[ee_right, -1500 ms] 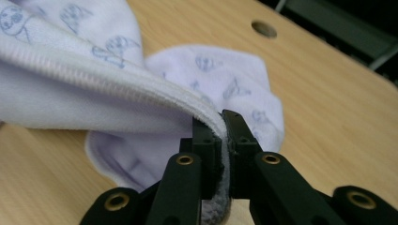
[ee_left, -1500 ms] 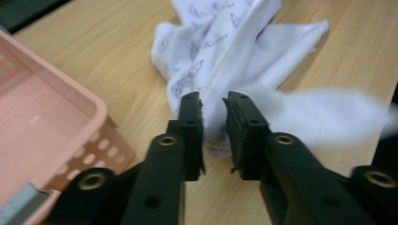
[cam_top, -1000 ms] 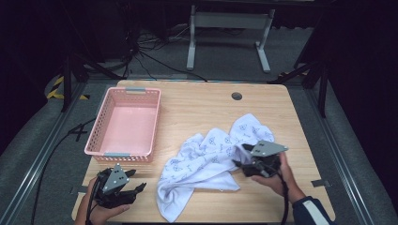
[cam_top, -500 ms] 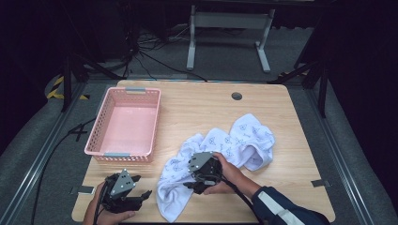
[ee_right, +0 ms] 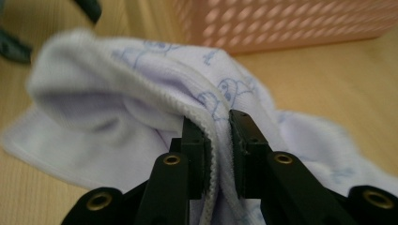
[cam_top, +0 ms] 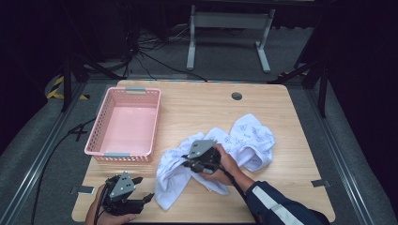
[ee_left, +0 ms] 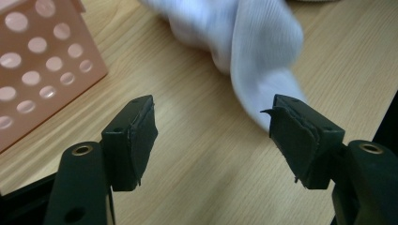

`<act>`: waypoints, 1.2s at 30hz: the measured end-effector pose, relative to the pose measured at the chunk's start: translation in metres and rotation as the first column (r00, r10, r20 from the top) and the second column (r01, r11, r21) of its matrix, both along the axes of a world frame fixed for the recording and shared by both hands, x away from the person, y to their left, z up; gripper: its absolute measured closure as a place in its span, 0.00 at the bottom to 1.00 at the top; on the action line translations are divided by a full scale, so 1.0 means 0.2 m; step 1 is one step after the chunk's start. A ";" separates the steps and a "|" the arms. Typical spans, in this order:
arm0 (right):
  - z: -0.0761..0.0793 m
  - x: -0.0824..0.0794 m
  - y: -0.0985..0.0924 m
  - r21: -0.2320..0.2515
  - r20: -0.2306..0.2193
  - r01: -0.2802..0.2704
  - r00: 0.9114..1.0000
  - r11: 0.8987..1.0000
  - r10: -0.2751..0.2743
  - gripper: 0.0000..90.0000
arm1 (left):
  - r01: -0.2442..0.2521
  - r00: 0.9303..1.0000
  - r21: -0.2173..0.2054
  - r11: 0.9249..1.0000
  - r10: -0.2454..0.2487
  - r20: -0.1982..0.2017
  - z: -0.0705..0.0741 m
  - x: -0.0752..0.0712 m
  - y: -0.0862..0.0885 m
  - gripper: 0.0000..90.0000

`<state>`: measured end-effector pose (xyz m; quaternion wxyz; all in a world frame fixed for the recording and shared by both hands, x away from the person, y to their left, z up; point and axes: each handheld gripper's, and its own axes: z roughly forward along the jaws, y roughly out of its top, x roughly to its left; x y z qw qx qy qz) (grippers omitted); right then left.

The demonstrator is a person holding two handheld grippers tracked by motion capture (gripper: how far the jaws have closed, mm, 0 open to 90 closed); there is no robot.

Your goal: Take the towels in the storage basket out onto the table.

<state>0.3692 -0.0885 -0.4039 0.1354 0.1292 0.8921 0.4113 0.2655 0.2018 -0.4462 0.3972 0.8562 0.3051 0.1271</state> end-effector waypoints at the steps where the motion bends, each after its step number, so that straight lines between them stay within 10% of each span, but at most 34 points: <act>1: 0.05 0.00 -0.04 0.037 0.020 0.031 0.999 0.999 -0.032 0.87 | 0.004 1.000 0.005 1.000 -0.004 0.001 0.00 0.01 -0.01 0.36; 6: 0.20 0.02 -0.32 0.124 0.039 0.149 0.987 0.981 -0.154 0.86 | 0.055 0.998 0.027 0.998 -0.055 0.007 0.01 0.04 -0.09 0.36; 13: 0.20 -0.02 -0.68 0.089 0.014 0.248 0.968 0.965 -0.251 0.83 | 0.124 0.992 0.033 0.992 -0.125 0.011 0.02 0.10 -0.27 0.36; 19: 0.04 -0.06 -0.99 0.006 -0.053 0.406 0.913 0.914 -0.405 0.83 | 0.213 0.975 0.098 0.972 -0.218 0.045 0.02 0.20 -0.57 0.34; 25: -0.07 -0.07 -1.17 -0.046 -0.123 0.490 0.862 0.871 -0.491 0.80 | 0.342 0.938 0.086 0.936 -0.345 0.025 0.00 0.27 -0.86 0.32; 27: -0.10 -0.09 -1.20 -0.068 -0.125 0.505 0.851 0.860 -0.510 0.79 | 0.400 0.914 0.072 0.914 -0.403 0.037 0.00 0.24 -0.96 0.31; 36: -0.16 -0.14 -1.18 -0.085 -0.136 0.495 0.854 0.865 -0.502 0.83 | 0.509 0.854 0.008 0.861 -0.506 0.125 0.00 0.09 -1.25 0.35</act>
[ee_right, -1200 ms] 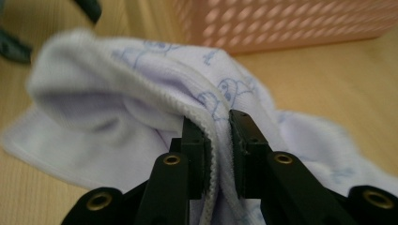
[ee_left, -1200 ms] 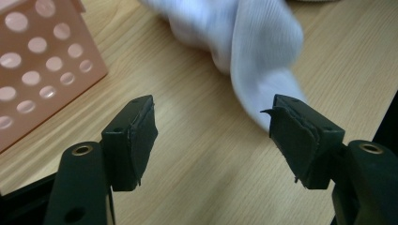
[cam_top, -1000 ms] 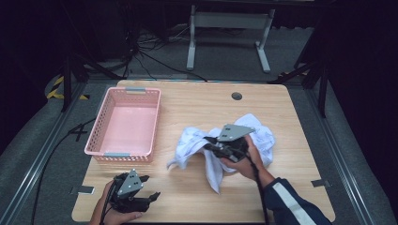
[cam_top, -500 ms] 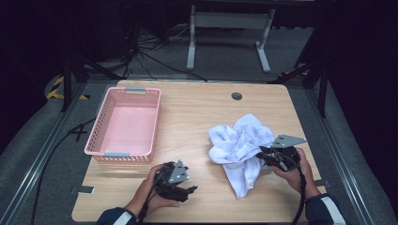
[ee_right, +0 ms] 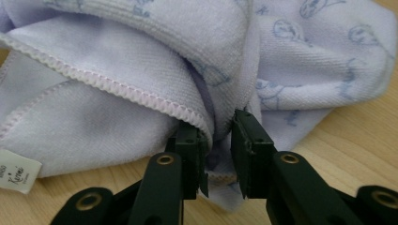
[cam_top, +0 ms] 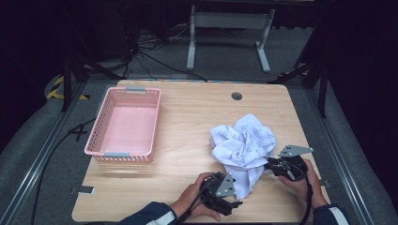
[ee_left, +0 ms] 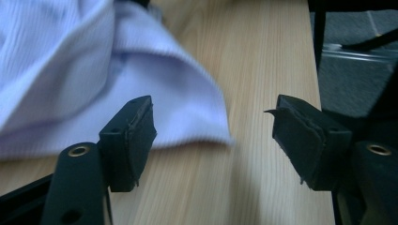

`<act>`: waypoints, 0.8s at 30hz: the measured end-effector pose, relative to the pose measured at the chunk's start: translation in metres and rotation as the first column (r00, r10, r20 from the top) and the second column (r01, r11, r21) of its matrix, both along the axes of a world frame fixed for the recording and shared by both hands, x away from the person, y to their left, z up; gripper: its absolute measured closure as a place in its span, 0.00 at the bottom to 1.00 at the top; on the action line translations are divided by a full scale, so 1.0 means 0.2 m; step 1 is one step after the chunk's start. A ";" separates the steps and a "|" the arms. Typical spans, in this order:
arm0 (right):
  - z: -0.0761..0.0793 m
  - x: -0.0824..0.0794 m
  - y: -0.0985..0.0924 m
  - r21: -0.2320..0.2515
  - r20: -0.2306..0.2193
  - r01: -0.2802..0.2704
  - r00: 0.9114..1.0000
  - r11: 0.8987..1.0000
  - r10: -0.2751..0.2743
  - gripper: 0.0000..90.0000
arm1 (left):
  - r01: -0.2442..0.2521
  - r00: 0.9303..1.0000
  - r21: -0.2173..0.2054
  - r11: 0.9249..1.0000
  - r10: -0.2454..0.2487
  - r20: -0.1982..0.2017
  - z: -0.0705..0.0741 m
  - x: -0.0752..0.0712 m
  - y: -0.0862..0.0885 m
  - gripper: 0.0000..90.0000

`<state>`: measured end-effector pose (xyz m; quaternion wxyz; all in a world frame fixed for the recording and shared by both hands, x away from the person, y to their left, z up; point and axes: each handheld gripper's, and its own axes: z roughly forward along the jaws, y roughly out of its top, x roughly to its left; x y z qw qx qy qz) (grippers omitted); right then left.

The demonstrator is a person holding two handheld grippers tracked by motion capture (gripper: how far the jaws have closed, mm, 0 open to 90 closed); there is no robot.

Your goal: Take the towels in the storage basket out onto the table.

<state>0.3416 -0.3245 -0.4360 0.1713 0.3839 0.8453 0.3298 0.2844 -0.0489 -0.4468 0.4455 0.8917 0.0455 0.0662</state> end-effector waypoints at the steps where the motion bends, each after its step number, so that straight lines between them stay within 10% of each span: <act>1: -0.01 0.00 0.01 0.001 -0.008 -0.005 1.000 1.000 0.005 0.83 | 0.006 1.000 0.025 1.000 -0.006 -0.002 -0.01 0.00 -0.05 0.34; 6: -0.03 0.00 0.07 0.014 -0.026 -0.058 0.998 0.998 0.058 0.82 | -0.060 0.997 0.106 0.993 0.055 0.050 -0.06 0.04 -0.15 0.34; 16: 0.05 -0.02 0.08 0.035 0.097 -0.083 0.992 0.996 0.080 0.53 | -0.084 0.996 0.188 0.979 0.080 0.030 -0.06 0.18 0.04 0.94; 21: 0.15 -0.07 0.22 0.055 0.185 -0.189 0.967 0.981 0.176 0.44 | -0.104 0.995 0.198 0.975 0.099 0.033 -0.02 0.22 0.18 0.98; 24: 0.15 -0.06 0.35 -0.029 0.222 -0.221 0.950 0.975 0.221 0.41 | -0.126 0.992 0.217 0.968 0.118 0.047 0.01 0.22 0.25 0.98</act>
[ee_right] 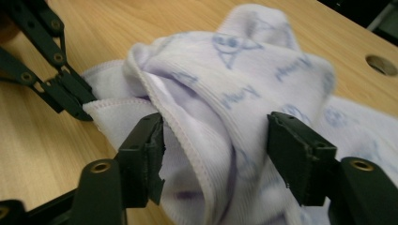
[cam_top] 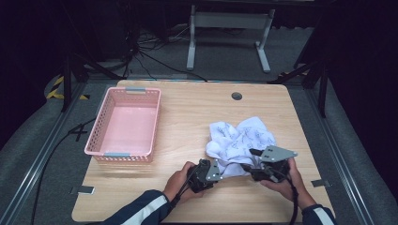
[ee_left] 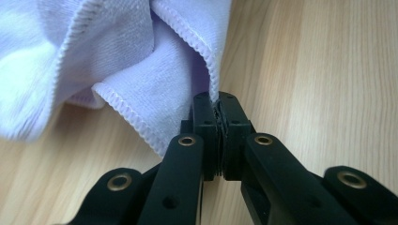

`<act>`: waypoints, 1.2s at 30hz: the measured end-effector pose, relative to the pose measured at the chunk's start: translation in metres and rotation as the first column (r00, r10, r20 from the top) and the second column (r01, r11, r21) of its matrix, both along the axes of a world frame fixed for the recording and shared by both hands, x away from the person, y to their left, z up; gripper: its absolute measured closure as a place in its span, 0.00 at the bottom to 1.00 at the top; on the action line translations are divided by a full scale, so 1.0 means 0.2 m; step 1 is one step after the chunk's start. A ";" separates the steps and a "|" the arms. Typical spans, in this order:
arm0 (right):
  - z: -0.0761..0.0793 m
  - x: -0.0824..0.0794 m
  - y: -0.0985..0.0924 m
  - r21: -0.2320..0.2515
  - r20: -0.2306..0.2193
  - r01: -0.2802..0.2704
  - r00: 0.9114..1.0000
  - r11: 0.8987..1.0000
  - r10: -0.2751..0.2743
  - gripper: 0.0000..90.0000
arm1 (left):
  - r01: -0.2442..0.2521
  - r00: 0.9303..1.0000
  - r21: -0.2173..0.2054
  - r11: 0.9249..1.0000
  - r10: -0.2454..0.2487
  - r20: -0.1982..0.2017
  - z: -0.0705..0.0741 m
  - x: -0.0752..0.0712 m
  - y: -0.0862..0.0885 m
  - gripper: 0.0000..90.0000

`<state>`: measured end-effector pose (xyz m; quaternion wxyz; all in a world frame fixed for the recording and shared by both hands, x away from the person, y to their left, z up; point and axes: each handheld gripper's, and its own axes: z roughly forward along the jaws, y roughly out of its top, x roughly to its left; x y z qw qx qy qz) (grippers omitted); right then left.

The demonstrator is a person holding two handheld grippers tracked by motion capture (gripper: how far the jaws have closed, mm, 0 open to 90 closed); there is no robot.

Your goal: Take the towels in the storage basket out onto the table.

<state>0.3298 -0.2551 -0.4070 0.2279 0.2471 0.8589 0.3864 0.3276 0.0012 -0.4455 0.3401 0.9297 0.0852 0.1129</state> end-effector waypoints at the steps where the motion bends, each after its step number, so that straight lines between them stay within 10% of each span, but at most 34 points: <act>1: -0.01 0.01 0.04 -0.033 -0.007 -0.011 1.000 0.999 0.011 0.43 | 0.003 1.000 0.007 1.000 -0.003 0.005 0.00 0.00 0.02 0.98; 5: -0.04 0.05 0.13 -0.076 -0.028 -0.029 0.999 0.997 0.027 0.83 | -0.056 0.998 0.019 0.998 0.056 0.010 0.01 -0.01 0.14 0.97; 8: -0.01 0.02 0.12 -0.019 -0.048 -0.121 0.992 0.992 0.120 0.86 | -0.090 0.996 0.038 0.995 0.088 0.034 0.01 -0.02 0.22 0.98; 12: 0.04 -0.07 0.06 0.086 -0.063 -0.274 0.958 0.958 0.280 0.86 | -0.178 0.982 0.005 0.984 0.177 0.059 0.07 -0.06 0.44 0.98; 15: 0.08 -0.13 0.04 0.074 -0.034 -0.329 0.943 0.941 0.332 0.85 | -0.218 0.973 0.012 0.976 0.217 0.074 0.07 -0.08 0.53 0.98; 17: 0.09 -0.18 0.00 0.076 -0.041 -0.413 0.908 0.907 0.417 0.89 | -0.291 0.955 -0.002 0.957 0.291 0.063 0.06 -0.10 0.67 0.98; 18: 0.09 -0.18 0.00 0.076 -0.041 -0.413 0.908 0.907 0.417 0.89 | -0.291 0.955 -0.002 0.957 0.291 0.063 0.06 -0.10 0.67 0.98; 19: 0.05 -0.23 -0.01 0.060 -0.081 -0.484 0.869 0.873 0.488 0.89 | -0.337 0.939 0.008 0.941 0.336 0.077 0.06 -0.11 0.76 0.98; 20: 0.05 -0.23 -0.01 0.060 -0.081 -0.484 0.869 0.873 0.488 0.89 | -0.337 0.939 0.008 0.941 0.336 0.077 0.06 -0.11 0.76 0.98; 24: -0.06 -0.28 -0.02 -0.025 -0.197 -0.562 0.813 0.827 0.547 0.89 | -0.440 0.894 0.017 0.898 0.437 0.095 0.06 -0.11 0.95 0.98; 27: -0.13 -0.26 -0.04 -0.032 -0.251 -0.538 0.820 0.842 0.514 0.85 | -0.478 0.875 -0.042 0.877 0.480 0.055 0.06 -0.14 1.09 0.98; 30: -0.14 -0.23 -0.06 -0.009 -0.256 -0.506 0.835 0.863 0.487 0.82 | -0.481 0.875 -0.046 0.876 0.482 0.041 0.06 -0.15 1.12 0.96; 31: -0.14 -0.23 -0.06 -0.003 -0.252 -0.502 0.837 0.865 0.485 0.71 | -0.462 0.886 -0.047 0.886 0.463 0.015 0.05 -0.15 1.13 0.96; 33: -0.11 -0.23 -0.07 0.014 -0.234 -0.461 0.861 0.887 0.451 0.61 | -0.479 0.875 -0.065 0.875 0.482 0.040 0.04 -0.18 1.11 0.82; 36: -0.02 -0.22 -0.15 0.077 -0.160 -0.365 0.914 0.928 0.373 0.53 | -0.428 0.899 -0.082 0.900 0.434 0.067 0.06 -0.20 1.07 0.69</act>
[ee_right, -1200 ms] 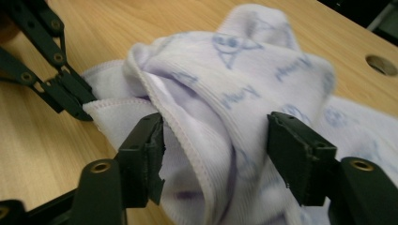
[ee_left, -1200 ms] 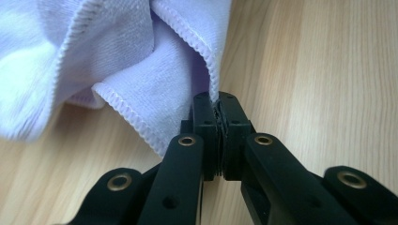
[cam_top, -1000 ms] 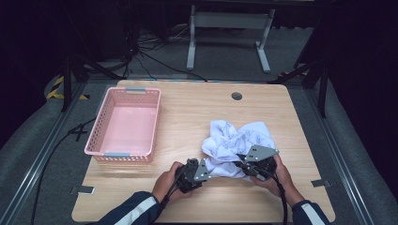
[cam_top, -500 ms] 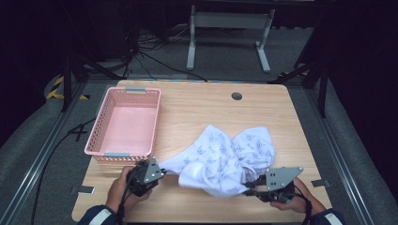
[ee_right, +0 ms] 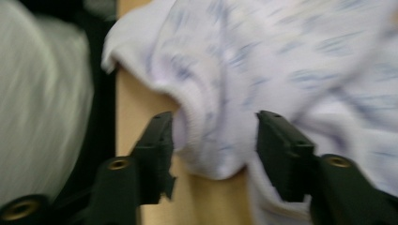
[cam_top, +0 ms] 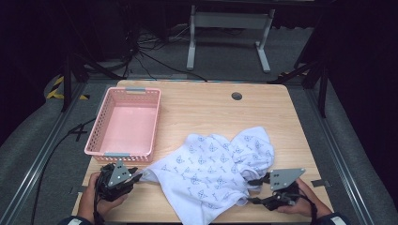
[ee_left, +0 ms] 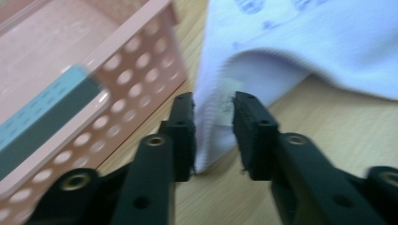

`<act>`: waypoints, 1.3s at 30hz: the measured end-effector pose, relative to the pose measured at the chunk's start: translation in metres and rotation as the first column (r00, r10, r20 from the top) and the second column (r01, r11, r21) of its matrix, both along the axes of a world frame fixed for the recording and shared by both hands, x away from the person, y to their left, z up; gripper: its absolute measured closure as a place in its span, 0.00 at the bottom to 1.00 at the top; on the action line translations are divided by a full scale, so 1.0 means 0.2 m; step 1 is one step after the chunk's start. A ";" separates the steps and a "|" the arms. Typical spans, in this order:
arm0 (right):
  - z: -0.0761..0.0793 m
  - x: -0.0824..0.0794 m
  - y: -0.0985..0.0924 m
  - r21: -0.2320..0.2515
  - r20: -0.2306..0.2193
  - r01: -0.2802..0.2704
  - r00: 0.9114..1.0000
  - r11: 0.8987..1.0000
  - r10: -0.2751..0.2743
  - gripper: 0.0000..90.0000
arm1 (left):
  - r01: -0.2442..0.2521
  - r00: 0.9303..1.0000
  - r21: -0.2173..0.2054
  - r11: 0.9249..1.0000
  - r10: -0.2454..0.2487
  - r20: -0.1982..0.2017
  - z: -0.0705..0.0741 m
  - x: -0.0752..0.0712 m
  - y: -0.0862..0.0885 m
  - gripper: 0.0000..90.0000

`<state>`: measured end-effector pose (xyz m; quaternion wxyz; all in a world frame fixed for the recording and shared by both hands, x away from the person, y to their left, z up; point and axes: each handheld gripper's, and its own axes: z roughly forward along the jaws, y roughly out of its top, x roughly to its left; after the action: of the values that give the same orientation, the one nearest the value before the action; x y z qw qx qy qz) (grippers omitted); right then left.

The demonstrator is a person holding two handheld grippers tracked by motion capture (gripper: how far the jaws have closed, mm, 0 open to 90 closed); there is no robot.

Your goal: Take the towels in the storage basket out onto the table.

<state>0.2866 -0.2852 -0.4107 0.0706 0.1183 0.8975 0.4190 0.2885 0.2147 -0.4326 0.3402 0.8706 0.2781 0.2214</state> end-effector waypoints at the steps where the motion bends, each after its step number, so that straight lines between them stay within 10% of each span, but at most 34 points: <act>1: 0.03 0.01 -0.03 0.034 0.010 0.048 0.999 0.998 -0.048 0.53 | 0.023 1.000 -0.034 0.999 -0.023 0.002 0.02 -0.01 -0.02 0.63; 4: 0.07 0.08 -0.12 0.046 0.068 0.280 0.957 0.959 -0.282 0.51 | 0.056 0.998 -0.074 0.996 -0.055 0.021 0.07 -0.03 -0.10 0.53; 8: 0.01 0.27 -0.23 0.006 0.084 0.555 0.829 0.832 -0.554 0.46 | 0.182 0.983 -0.173 0.968 -0.182 0.014 0.13 -0.04 -0.29 0.43; 11: -0.05 0.41 -0.28 -0.006 0.015 0.629 0.778 0.778 -0.629 0.42 | 0.259 0.963 -0.180 0.949 -0.267 -0.020 0.11 -0.02 -0.43 0.39; 15: -0.10 0.53 -0.28 -0.037 -0.040 0.638 0.768 0.769 -0.639 0.35 | 0.369 0.918 -0.092 0.925 -0.378 -0.118 0.01 0.05 -0.62 0.42; 18: -0.14 0.62 -0.25 -0.078 -0.096 0.630 0.767 0.773 -0.635 0.29 | 0.379 0.906 -0.036 0.925 -0.379 -0.190 -0.07 0.12 -0.67 0.46; 20: -0.17 0.67 -0.22 -0.106 -0.116 0.644 0.749 0.758 -0.652 0.28 | 0.373 0.905 -0.030 0.928 -0.370 -0.208 -0.09 0.13 -0.67 0.51; 23: -0.20 0.70 -0.19 -0.156 -0.097 0.630 0.757 0.761 -0.646 0.25 | 0.364 0.904 -0.021 0.931 -0.359 -0.234 -0.13 0.15 -0.65 0.52; 26: -0.20 0.72 -0.17 -0.168 -0.089 0.650 0.739 0.741 -0.668 0.30 | 0.367 0.904 0.003 0.930 -0.356 -0.237 -0.13 0.15 -0.64 0.56; 29: -0.18 0.74 -0.15 -0.201 -0.040 0.641 0.750 0.741 -0.660 0.54 | 0.383 0.904 0.044 0.923 -0.364 -0.226 -0.12 0.15 -0.62 0.72; 30: -0.18 0.75 -0.14 -0.205 -0.026 0.658 0.737 0.725 -0.676 0.62 | 0.383 0.903 0.045 0.922 -0.364 -0.227 -0.11 0.15 -0.61 0.77; 33: -0.17 0.76 -0.14 -0.223 0.036 0.648 0.752 0.728 -0.658 0.82 | 0.391 0.893 0.040 0.919 -0.369 -0.258 -0.10 0.16 -0.55 0.89; 36: -0.15 0.80 -0.17 -0.233 0.073 0.682 0.723 0.693 -0.687 0.89 | 0.373 0.902 0.062 0.926 -0.346 -0.256 -0.08 0.14 -0.45 0.92; 39: -0.08 0.85 -0.25 -0.190 0.112 0.749 0.659 0.635 -0.744 0.91 | 0.351 0.912 0.055 0.935 -0.328 -0.248 -0.07 0.12 -0.37 0.92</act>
<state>0.4568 -0.3355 -0.4273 0.2603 0.4646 0.8081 0.2518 0.3115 0.1417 -0.4470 0.2949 0.9413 0.1497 0.0677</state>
